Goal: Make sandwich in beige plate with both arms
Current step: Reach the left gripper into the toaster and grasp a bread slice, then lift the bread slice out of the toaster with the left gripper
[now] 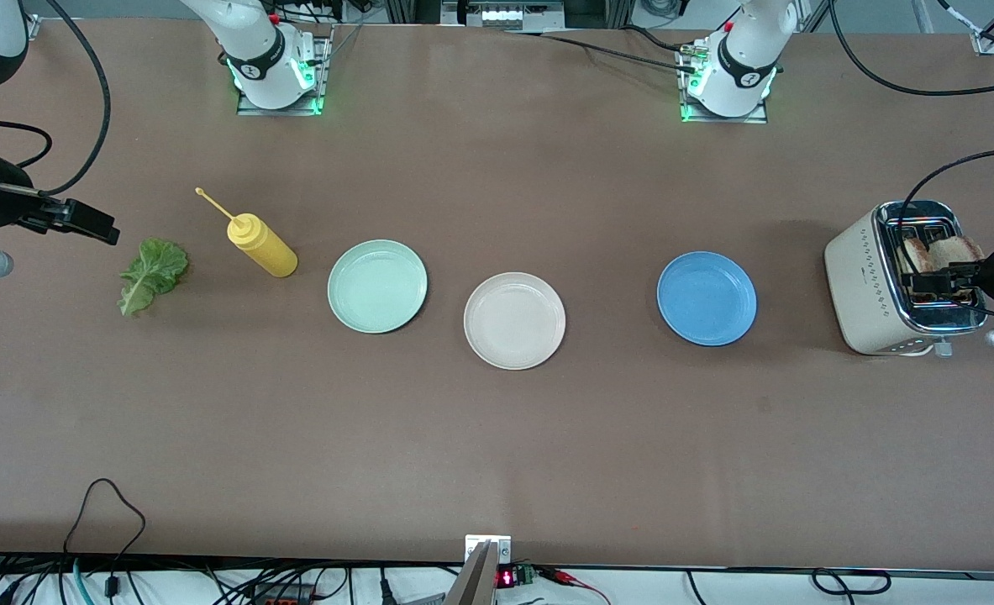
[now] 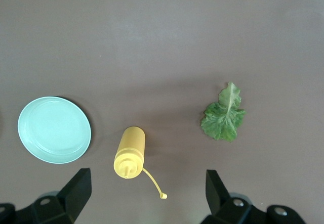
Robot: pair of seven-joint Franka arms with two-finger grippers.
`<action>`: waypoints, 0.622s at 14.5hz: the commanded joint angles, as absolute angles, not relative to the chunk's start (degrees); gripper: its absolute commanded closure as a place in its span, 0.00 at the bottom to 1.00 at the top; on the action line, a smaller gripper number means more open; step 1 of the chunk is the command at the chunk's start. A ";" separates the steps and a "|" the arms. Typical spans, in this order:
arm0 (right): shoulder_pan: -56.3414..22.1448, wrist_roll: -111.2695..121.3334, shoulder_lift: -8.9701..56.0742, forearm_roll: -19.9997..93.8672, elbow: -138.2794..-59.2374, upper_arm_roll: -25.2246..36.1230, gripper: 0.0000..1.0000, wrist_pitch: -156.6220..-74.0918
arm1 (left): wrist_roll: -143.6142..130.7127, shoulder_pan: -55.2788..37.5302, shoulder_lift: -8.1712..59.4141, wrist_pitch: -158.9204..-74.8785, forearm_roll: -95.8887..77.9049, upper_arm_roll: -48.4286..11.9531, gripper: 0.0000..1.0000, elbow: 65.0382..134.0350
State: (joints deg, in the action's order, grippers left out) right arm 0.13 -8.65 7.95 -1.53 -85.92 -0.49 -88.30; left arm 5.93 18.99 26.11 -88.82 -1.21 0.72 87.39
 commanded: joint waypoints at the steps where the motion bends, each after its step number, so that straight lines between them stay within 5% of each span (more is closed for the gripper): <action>1: -0.09 -9.23 7.56 -0.53 -86.22 -0.18 0.00 -88.07 | 6.59 19.16 26.28 -86.58 -0.70 0.44 0.19 87.71; 9: 0.09 -9.23 7.56 -0.62 -86.22 0.00 0.00 -88.33 | 5.80 19.16 27.51 -84.90 -0.44 0.53 0.33 87.63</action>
